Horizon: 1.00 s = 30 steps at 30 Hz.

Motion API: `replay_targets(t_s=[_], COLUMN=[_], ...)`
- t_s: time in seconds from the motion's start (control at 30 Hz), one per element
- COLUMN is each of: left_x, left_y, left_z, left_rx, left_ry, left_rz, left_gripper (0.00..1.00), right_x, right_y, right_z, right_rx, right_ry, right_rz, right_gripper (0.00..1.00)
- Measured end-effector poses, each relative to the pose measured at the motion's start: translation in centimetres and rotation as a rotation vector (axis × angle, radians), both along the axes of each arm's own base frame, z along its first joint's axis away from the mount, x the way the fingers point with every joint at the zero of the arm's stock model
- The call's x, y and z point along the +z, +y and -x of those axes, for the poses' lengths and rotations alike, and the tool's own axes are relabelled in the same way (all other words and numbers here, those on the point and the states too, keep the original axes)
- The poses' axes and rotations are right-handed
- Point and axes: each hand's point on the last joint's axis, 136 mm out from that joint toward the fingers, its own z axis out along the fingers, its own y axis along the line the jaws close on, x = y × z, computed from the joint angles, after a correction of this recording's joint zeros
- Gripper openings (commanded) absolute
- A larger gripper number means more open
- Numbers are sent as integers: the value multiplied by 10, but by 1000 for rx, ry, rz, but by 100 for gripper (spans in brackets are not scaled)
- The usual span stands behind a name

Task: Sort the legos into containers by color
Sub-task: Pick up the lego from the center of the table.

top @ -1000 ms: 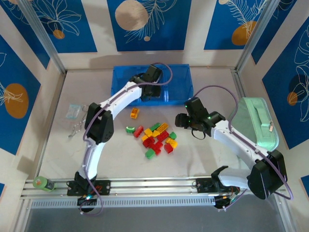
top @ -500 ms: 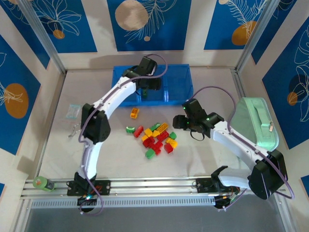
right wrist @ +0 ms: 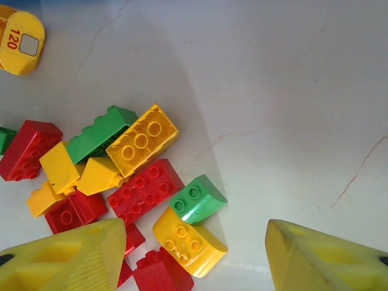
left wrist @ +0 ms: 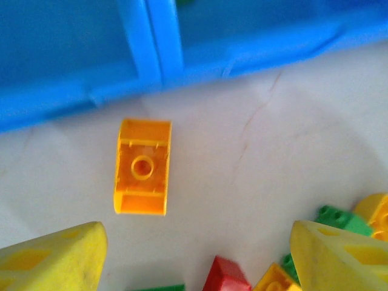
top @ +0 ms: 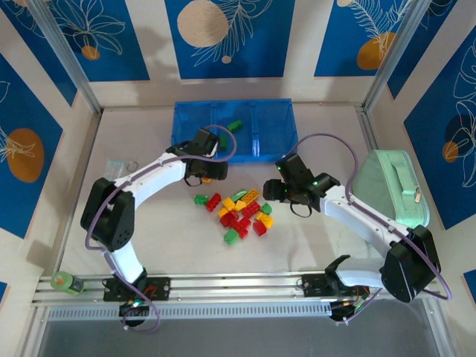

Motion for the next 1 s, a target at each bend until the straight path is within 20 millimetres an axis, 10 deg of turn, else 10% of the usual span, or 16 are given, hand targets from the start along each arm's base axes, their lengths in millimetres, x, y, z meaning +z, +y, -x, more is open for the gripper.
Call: replay_targets(t_s=[0.7,1.0], left_x=[-58,-62], left_y=[17,11], left_z=[-29,-38], left_rx=[50,22], left_ry=[82,77], left_rz=[-40,-47], left_gripper=[72,40], right_x=[-5,-8], right_y=[-3,-4], right_z=[0,0], right_rx=[-13,-15], right_ry=[13,16], right_rz=[-13,-15], right_gripper=[62,62])
